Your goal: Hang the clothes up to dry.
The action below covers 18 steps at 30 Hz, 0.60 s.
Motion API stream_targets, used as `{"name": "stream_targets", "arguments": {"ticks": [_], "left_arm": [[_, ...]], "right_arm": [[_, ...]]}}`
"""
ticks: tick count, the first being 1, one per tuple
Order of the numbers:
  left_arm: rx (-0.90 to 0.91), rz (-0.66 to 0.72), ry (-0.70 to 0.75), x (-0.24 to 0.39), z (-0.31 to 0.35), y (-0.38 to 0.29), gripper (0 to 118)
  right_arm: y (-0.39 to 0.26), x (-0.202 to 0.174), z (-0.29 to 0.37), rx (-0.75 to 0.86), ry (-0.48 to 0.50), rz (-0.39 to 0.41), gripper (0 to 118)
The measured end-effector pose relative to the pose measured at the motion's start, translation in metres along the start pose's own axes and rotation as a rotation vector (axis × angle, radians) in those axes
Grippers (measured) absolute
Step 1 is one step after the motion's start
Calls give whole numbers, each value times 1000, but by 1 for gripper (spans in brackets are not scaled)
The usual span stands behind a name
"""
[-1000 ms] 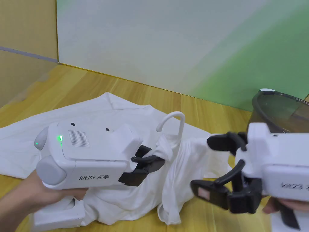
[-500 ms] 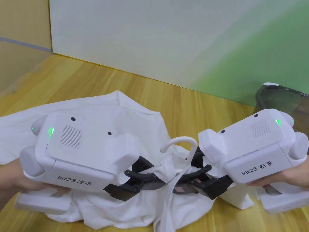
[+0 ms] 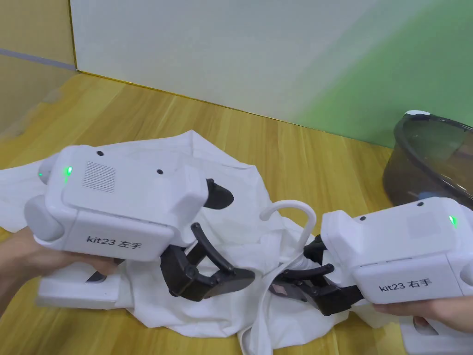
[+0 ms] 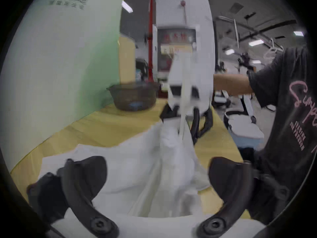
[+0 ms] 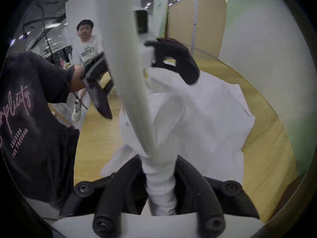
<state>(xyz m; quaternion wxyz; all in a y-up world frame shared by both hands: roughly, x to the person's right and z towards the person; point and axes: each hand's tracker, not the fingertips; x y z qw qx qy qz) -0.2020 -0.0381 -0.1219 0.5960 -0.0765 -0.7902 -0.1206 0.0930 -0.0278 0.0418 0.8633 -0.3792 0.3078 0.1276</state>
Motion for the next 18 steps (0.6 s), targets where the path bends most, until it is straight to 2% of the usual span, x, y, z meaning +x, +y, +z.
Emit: {"name": "stream_targets", "arguments": {"ticks": [1, 2, 3, 4, 5, 6, 7, 8, 9, 11, 12, 13, 14, 15, 16, 17, 18], "left_arm": [[31, 46, 2, -2, 5, 2, 117], [52, 78, 41, -2, 8, 6, 117], [74, 86, 78, 2, 12, 8, 117], [117, 29, 170, 4, 13, 12, 117], [130, 32, 285, 10, 15, 18, 117], [141, 62, 331, 10, 14, 23, 117], [126, 98, 408, 10, 11, 27, 117], [136, 116, 497, 10, 6, 30, 117], [155, 131, 566, 8, 1, 29, 116], [201, 149, 695, 5, -11, 24, 116], [179, 170, 763, 4, -20, 25, 114], [153, 201, 850, 0, -27, 25, 111], [116, 265, 872, -3, -35, 23, 101], [163, 243, 826, -7, -37, 21, 61], [186, 275, 766, -12, -40, 17, 18], [165, 294, 788, -9, -49, 18, 0], [150, 283, 847, -8, -57, 15, 0]], "right_arm": [[-5, 0, 6, 26, -42, -28, 17], [-9, -2, 11, 27, -33, -72, 17], [-13, -7, 18, 76, -114, -32, 17], [-17, -4, 23, 85, -141, -110, 17], [-22, -3, 29, 148, -204, -150, 17], [-23, -12, 38, 220, -303, -155, 17], [-23, -8, 40, 211, -285, -243, 17], [-26, -11, 46, 272, -360, -267, 17], [-28, -12, 49, 326, -376, -297, 17], [-36, -16, 56, 496, -494, -357, 15], [-30, -13, 54, 478, -509, -411, 14], [-24, -16, 52, 485, -629, -387, 14], [-23, -18, 46, 465, -670, -376, 14], [-20, -19, 42, 462, -738, -404, 14], [-16, -17, 38, 479, -727, -446, 14], [-11, -19, 34, 489, -750, -427, 14], [-13, -19, 26, 489, -794, -426, 14]]}}
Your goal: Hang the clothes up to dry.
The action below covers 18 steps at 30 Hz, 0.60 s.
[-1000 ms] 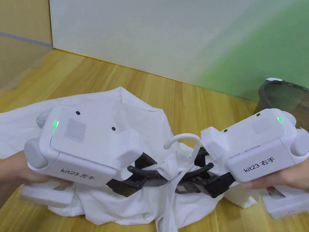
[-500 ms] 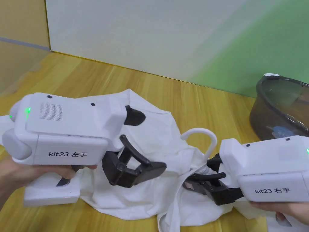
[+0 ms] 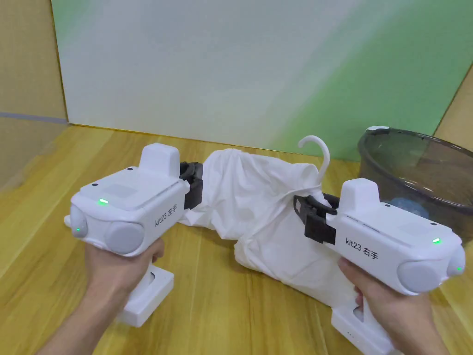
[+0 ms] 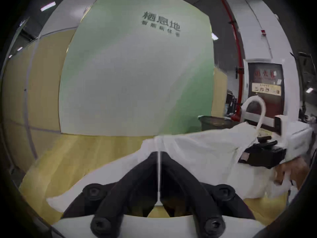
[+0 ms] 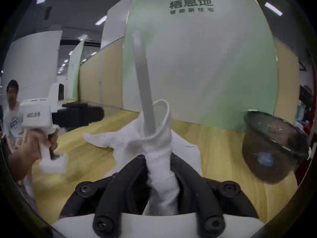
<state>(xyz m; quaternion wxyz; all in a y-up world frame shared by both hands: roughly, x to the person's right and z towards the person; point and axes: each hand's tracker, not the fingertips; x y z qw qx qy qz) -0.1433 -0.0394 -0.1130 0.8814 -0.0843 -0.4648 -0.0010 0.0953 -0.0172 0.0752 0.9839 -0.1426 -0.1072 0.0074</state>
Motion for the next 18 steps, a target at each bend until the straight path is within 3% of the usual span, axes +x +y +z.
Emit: {"name": "stream_targets", "arguments": {"ticks": [2, 3, 4, 6, 7, 8, 9, 12, 18], "left_arm": [[-27, -25, 58, 7, -9, -11, 0], [-30, -40, 57, 8, -14, -14, 0], [-33, -22, 108, 11, -17, -17, 0], [-53, 46, 70, 11, -17, -21, 0], [-47, 41, 72, 11, -16, -23, 0], [-42, -21, 100, 15, -18, -28, 0], [-46, -49, 145, 19, -19, -31, 0], [-44, 12, 109, 19, -19, -33, 0], [-32, -19, 141, 25, -22, -31, 0]], "right_arm": [[-2, -9, -8, 9, -86, -84, 13], [-1, -11, -11, 1, -36, -63, 13], [-6, -12, -14, 17, -94, -56, 13], [-7, -14, -16, 13, -81, -90, 13], [-9, -15, -16, 37, -156, -155, 13], [-10, -14, -19, 22, -110, -169, 13], [-12, -13, -20, 35, -146, -171, 13], [-14, -9, -26, 34, -182, -206, 13], [-14, 2, -35, 18, -169, -217, 13]]}}
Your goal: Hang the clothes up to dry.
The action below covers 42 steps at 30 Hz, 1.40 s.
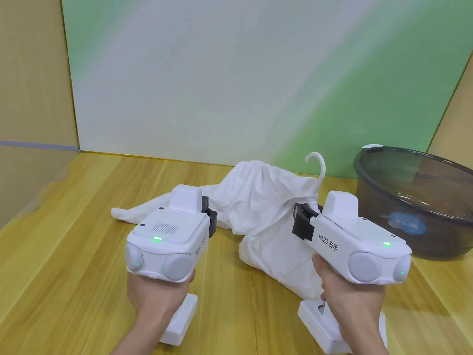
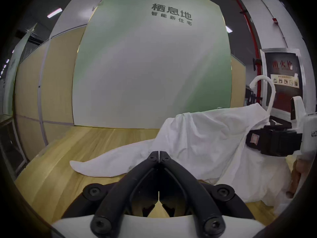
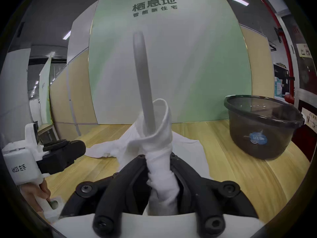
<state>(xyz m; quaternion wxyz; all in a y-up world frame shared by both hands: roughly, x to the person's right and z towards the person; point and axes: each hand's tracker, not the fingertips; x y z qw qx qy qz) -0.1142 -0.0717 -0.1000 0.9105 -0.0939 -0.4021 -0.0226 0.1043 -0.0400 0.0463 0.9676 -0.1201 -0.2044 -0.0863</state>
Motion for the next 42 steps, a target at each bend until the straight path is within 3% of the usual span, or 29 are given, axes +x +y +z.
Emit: {"name": "stream_targets", "arguments": {"ticks": [4, 6, 10, 16, 19, 20, 25, 26, 28, 30, 32, 38, 40, 41, 42], "left_arm": [[1, 28, -115, -8, 11, 6, 0], [-9, 20, -245, -17, 18, 10, 0], [32, 22, -601, -29, 42, 9, 0], [12, -19, -670, -40, 45, 3, 0], [3, -8, -684, -39, 44, 4, 0], [23, 3, -698, -40, 44, 4, 0], [27, 0, -735, -32, 58, 13, 0], [17, -2, -754, -30, 59, 16, 0], [38, -23, -764, -24, 62, 18, 0], [27, -25, -796, -12, 61, 21, 0], [33, -34, -862, 5, 57, 22, 0], [24, -76, -1121, 84, 47, 31, 0], [27, -129, -1194, 117, 46, 36, 0], [32, -137, -1219, 136, 46, 37, 0], [22, -139, -1274, 151, 45, 39, 0]], "right_arm": [[2, 4, 9, 6, 37, 21, 13], [2, 12, 17, 11, 149, 63, 13], [3, 31, 33, -53, 402, 42, 13], [14, 42, 57, -99, 588, 209, 13], [19, 41, 55, -111, 581, 168, 13], [19, 40, 53, -116, 622, 159, 13], [17, 36, 63, -81, 586, 154, 13], [16, 39, 69, -34, 540, 178, 13], [18, 47, 78, -72, 536, 152, 13], [15, 52, 95, -63, 460, 202, 13], [10, 68, 113, -78, 460, 111, 13], [-2, 103, 212, -13, 225, 108, 13], [-6, 115, 247, -25, 159, 55, 13], [-9, 119, 269, -3, 84, 95, 13], [-11, 121, 287, -10, 40, 63, 13]]}}
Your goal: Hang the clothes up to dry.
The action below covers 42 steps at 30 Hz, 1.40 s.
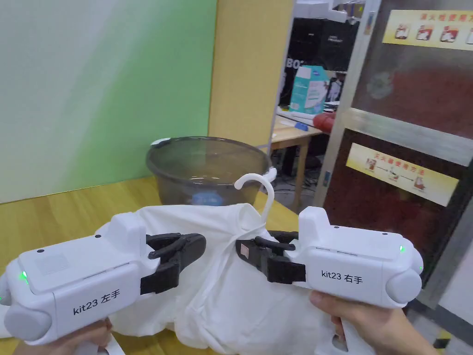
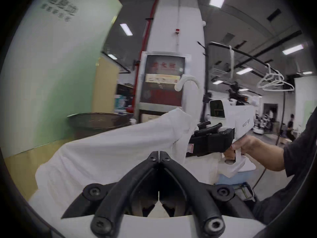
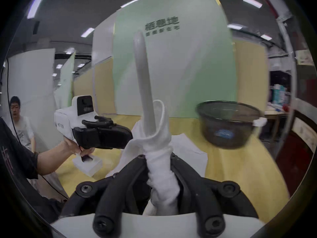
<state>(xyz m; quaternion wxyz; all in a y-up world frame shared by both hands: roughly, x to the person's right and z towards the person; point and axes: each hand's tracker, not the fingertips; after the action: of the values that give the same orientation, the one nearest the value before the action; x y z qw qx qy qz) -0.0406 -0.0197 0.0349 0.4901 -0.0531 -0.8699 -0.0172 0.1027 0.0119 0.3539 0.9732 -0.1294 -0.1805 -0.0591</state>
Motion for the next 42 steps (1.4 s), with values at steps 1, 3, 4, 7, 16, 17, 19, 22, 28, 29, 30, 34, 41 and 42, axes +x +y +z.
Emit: {"name": "stream_targets", "arguments": {"ticks": [1, 3, 4, 7, 16, 17, 19, 22, 28, 29, 30, 34, 41, 42], "left_arm": [[4, -2, -53, 5, -17, 3, 0], [13, 13, -147, 17, -48, 9, 0], [15, 13, -195, 26, -64, 12, 0], [-9, -64, -331, 61, -109, 18, 0], [-6, -94, -695, 185, -212, 29, 0], [-7, -92, -736, 201, -220, 29, 0], [-4, -93, -813, 227, -233, 29, 0], [-20, -73, -878, 265, -250, 27, 0], [-18, -65, -928, 307, -262, 19, 0], [-13, -75, -944, 311, -262, 18, 0], [-11, -82, -941, 315, -261, 18, 0], [-5, -73, -932, 324, -260, 20, 0], [162, -80, -763, 370, -249, 54, 0], [199, -61, -748, 377, -246, 64, 0]], "right_arm": [[-4, 2, 22, -2, -47, -18, 13], [-11, 2, 62, 0, -147, -20, 13], [-14, 1, 83, 10, -220, -9, 13], [-22, -9, 141, 7, -459, -74, 13], [-65, -64, 297, 104, -877, -228, 13], [-70, -71, 312, 115, -899, -241, 13], [-77, -87, 335, 117, -963, -217, 13], [-81, -101, 360, 120, -1060, -242, 13], [-94, -119, 385, 108, -1153, -261, 13], [-96, -121, 387, 93, -1181, -240, 13], [-99, -122, 389, 99, -1210, -257, 13], [-110, -124, 399, 144, -1236, -291, 13], [-95, -130, 416, 205, -1349, -267, 13], [-88, -131, 419, 216, -1364, -267, 13]]}}
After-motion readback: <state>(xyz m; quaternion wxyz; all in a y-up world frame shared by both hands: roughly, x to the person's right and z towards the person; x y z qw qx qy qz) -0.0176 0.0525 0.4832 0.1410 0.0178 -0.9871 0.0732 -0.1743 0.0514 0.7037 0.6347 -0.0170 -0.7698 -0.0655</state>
